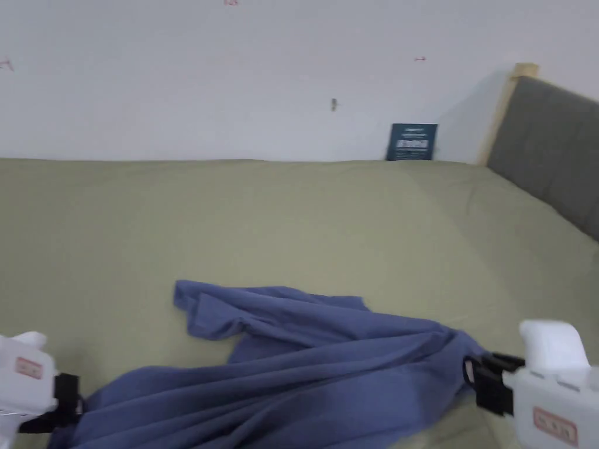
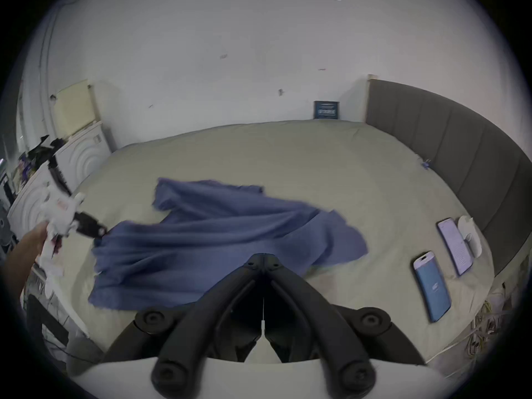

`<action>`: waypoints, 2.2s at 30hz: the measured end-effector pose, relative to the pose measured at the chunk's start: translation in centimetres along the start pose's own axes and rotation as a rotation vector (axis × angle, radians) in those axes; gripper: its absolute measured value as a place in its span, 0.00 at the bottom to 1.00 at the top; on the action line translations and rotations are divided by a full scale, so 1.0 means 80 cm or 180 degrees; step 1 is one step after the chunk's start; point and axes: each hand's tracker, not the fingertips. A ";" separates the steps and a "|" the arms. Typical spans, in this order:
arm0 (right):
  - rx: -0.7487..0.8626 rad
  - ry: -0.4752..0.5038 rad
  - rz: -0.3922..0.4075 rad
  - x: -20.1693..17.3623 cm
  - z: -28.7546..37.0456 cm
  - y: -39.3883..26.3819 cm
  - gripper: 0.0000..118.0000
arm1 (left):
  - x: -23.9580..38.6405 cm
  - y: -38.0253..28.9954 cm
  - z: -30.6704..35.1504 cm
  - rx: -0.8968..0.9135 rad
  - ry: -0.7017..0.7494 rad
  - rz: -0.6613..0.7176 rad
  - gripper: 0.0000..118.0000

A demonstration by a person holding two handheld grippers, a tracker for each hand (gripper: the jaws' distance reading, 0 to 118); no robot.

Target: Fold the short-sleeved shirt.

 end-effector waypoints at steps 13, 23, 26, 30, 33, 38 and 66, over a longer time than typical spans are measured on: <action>-0.1265 0.0120 0.0389 0.070 -0.182 0.079 0.70 | 0.009 -0.004 -0.006 -0.0052 -0.0019 -0.0157 0.04; -0.1626 0.0072 -0.0255 0.068 -0.224 0.060 0.06 | 0.008 0.003 -0.004 -0.0086 -0.0064 -0.0154 0.04; -0.1480 0.0037 -0.0120 0.057 -0.211 0.066 0.06 | 0.013 0.008 0.006 -0.0011 -0.0088 -0.0262 0.04; -0.1116 0.0149 -0.0178 0.053 -0.181 0.093 0.06 | 0.019 0.025 0.044 0.0367 -0.0299 -0.0221 0.04; -0.0812 0.0316 -0.0230 0.042 -0.153 0.117 0.06 | 0.024 0.042 0.076 0.0512 -0.0416 -0.0239 0.04; -0.0523 0.0442 -0.0120 0.011 -0.108 0.154 0.06 | 0.042 0.065 0.133 0.0809 -0.0414 -0.0416 0.04; 0.0866 0.0520 -0.0002 -0.021 -0.064 0.357 0.06 | 0.063 0.216 0.329 0.1943 -0.0399 -0.0713 0.04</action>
